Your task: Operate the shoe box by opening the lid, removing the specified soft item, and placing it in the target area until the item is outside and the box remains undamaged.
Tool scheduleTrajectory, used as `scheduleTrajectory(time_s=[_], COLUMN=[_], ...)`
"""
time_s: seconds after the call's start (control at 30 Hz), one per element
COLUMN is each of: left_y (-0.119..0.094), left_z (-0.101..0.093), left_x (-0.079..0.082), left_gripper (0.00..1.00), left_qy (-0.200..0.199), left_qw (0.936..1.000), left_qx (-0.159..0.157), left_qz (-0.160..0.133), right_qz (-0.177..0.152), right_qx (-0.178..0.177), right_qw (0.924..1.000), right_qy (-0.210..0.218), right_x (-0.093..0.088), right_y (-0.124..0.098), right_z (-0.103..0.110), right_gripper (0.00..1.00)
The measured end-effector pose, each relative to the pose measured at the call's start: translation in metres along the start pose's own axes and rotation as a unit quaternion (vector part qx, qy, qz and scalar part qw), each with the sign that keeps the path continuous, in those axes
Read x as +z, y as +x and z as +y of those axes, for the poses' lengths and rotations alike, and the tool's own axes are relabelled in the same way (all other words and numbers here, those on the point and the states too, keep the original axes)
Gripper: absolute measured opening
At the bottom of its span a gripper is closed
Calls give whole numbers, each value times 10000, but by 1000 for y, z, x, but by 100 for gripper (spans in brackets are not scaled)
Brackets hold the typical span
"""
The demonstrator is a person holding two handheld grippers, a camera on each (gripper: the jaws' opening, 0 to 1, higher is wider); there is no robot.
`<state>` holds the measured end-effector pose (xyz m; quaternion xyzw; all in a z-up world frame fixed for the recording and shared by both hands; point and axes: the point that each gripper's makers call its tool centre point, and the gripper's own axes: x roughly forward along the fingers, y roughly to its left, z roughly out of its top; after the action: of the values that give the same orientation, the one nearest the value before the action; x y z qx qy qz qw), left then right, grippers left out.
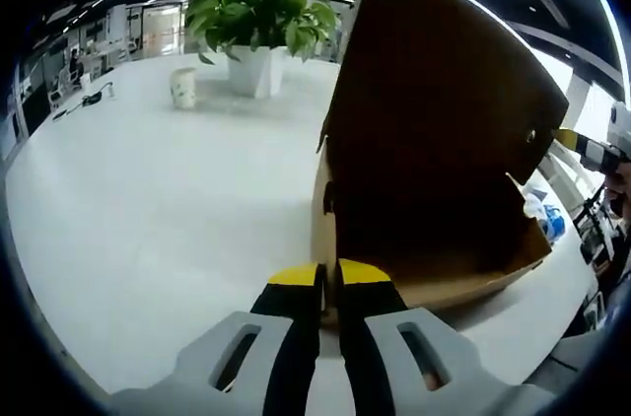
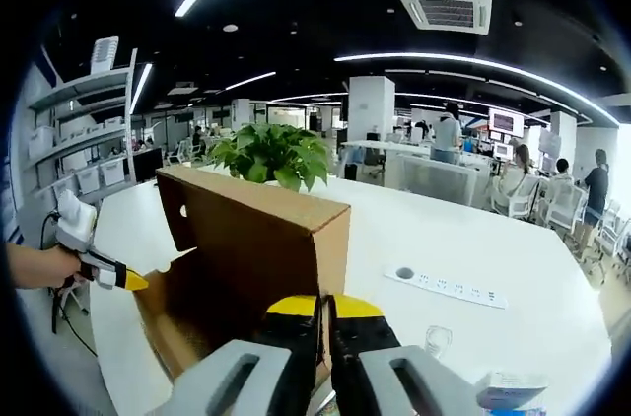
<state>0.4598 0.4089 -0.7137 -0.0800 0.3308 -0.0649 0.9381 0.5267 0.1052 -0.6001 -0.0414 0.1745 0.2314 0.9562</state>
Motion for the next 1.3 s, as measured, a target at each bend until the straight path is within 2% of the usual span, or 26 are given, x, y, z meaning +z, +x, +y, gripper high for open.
scheduleTrajectory(time_s=[0.47, 1.3], left_y=[0, -4], left_z=[0, -1], left_x=[0, 8], left_gripper=[4, 9], left_qy=[78, 622], left_qw=[9999, 9980], left_qx=[-62, -97], left_qz=[-23, -97], right_qz=[65, 305], right_qx=[40, 107], right_qw=[9999, 9985], right_qy=[138, 445], right_x=[-13, -43], right_y=[-10, -21], right_z=[8, 22], right_gripper=[0, 1])
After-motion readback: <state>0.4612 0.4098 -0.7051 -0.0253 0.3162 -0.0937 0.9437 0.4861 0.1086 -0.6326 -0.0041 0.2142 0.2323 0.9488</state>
